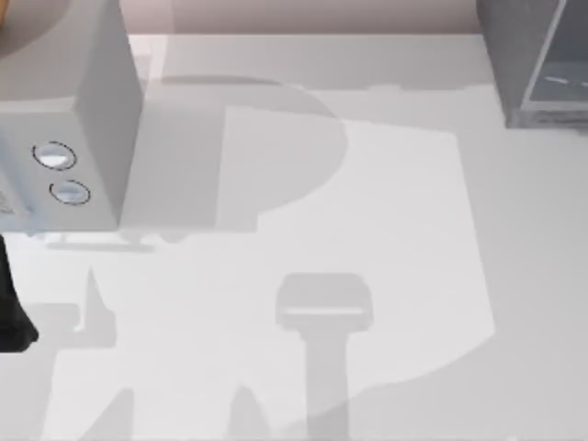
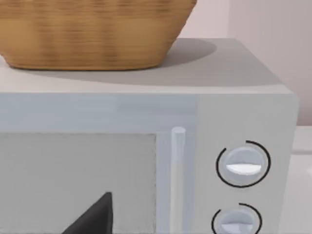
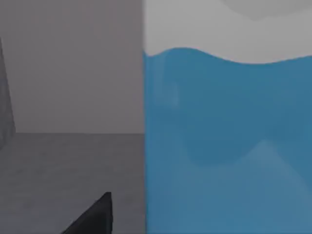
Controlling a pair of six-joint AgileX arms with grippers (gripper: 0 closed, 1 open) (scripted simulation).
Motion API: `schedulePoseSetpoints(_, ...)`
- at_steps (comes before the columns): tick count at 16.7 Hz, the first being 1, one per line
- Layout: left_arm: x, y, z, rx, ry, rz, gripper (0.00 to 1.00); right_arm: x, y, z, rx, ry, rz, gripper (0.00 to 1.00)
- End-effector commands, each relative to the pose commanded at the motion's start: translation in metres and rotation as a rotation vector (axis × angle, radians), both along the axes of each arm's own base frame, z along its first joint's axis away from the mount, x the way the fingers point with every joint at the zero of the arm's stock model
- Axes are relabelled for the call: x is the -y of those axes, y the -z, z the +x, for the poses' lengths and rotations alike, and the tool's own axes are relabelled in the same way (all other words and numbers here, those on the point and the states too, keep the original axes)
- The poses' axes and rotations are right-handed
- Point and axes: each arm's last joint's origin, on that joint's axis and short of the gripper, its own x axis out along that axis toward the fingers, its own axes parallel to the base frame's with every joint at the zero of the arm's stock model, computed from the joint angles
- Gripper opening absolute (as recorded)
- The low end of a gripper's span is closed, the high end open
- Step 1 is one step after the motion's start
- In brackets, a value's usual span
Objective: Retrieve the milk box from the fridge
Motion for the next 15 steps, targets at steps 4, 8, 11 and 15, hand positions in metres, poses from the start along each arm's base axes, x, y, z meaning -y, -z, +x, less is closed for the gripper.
schedulePoseSetpoints(4, 0.000, 0.000, 0.000, 0.000, 0.000, 0.000, 1.00, 0.001, -0.003, 0.035, 0.013, -0.001, -0.003, 1.00)
schedulePoseSetpoints(8, 0.000, 0.000, 0.000, 0.000, 0.000, 0.000, 1.00, -0.001, -0.002, 0.052, 0.004, -0.001, -0.001, 1.00)
schedulePoseSetpoints(11, 0.000, 0.000, 0.000, 0.000, 0.000, 0.000, 1.00, -0.001, -0.002, 0.052, 0.004, -0.001, -0.001, 1.00)
schedulePoseSetpoints(15, 0.000, 0.000, 0.000, 0.000, 0.000, 0.000, 1.00, -0.001, -0.002, 0.052, 0.004, -0.001, -0.001, 0.70)
